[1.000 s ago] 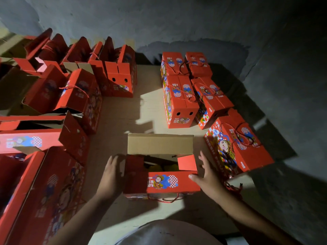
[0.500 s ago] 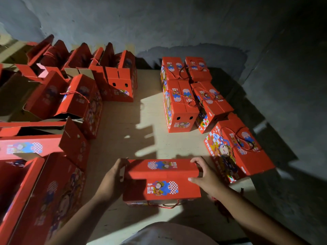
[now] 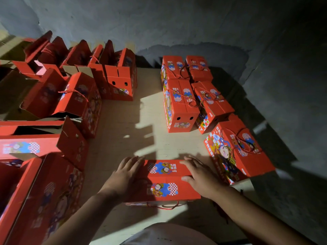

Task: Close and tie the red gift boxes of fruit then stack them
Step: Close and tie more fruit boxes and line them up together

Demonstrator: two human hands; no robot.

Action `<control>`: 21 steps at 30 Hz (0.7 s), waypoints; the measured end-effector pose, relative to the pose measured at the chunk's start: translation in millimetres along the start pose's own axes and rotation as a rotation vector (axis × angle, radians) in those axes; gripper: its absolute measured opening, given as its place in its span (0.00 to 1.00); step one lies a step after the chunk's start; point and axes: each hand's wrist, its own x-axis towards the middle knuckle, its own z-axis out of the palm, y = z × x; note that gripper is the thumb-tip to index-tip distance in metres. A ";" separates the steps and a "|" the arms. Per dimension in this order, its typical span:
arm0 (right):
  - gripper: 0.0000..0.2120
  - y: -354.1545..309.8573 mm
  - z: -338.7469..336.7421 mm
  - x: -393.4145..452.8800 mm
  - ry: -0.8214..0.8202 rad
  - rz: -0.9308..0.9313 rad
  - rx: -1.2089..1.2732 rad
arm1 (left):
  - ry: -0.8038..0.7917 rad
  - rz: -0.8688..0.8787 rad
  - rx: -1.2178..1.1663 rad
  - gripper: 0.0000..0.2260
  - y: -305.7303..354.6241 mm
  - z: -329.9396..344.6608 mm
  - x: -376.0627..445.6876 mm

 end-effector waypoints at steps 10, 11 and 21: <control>0.29 -2.4 10.2 1.5 -0.057 -0.045 -0.308 | -0.038 -0.057 0.161 0.34 16.4 4.6 4.3; 0.29 -2.6 13.1 0.9 -0.052 -0.046 -0.326 | -0.039 -0.064 0.172 0.34 17.1 5.7 4.5; 0.31 -1.2 31.4 -1.9 -0.005 -0.012 -0.294 | -0.054 -0.165 0.232 0.32 27.3 16.4 -0.8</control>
